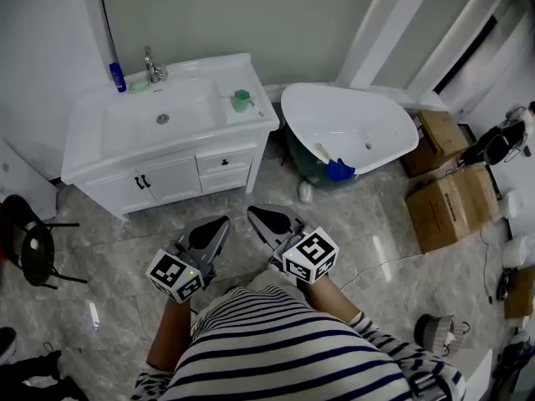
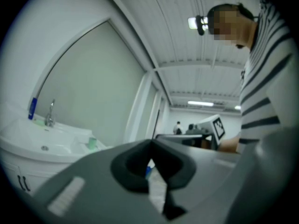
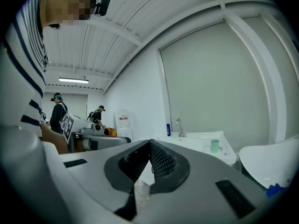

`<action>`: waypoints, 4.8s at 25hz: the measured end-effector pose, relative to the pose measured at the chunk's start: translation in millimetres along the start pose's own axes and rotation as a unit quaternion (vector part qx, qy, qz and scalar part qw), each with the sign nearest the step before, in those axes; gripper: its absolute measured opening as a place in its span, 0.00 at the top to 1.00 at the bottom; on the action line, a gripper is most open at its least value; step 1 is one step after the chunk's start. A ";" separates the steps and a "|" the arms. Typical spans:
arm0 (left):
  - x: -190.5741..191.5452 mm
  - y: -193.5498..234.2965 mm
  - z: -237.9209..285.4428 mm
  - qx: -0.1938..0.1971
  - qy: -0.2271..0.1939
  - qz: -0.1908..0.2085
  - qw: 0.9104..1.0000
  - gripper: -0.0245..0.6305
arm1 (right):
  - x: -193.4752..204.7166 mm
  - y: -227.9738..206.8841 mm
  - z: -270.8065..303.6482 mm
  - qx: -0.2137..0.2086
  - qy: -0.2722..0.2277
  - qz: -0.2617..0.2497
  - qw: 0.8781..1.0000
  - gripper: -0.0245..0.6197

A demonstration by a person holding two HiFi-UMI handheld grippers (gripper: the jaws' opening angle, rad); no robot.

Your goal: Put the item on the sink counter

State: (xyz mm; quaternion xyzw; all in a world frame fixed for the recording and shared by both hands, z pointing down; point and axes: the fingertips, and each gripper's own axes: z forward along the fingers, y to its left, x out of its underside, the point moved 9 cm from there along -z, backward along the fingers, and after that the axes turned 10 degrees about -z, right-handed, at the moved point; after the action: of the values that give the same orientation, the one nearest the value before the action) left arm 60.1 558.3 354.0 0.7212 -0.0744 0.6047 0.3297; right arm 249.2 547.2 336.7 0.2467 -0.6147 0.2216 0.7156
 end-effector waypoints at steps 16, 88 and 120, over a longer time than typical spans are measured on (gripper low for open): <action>8.5 22.6 65.5 -0.005 0.022 -0.027 0.999 0.95 | 18.6 -64.6 5.2 -0.011 0.010 0.018 1.000 0.95; -152.7 404.6 256.2 -0.015 0.048 0.017 0.999 0.95 | -17.1 -352.9 348.7 -0.071 0.006 -0.028 0.997 0.95; -112.2 459.0 316.6 0.046 0.139 0.011 0.989 0.95 | 99.9 -428.7 364.3 -0.078 0.345 -0.090 0.931 0.49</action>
State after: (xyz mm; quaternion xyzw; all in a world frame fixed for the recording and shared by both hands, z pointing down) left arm 59.5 -7.6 411.5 0.6438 -0.0074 0.7053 0.2968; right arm 249.2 -13.7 445.7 0.1526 -0.3205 0.1788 0.9176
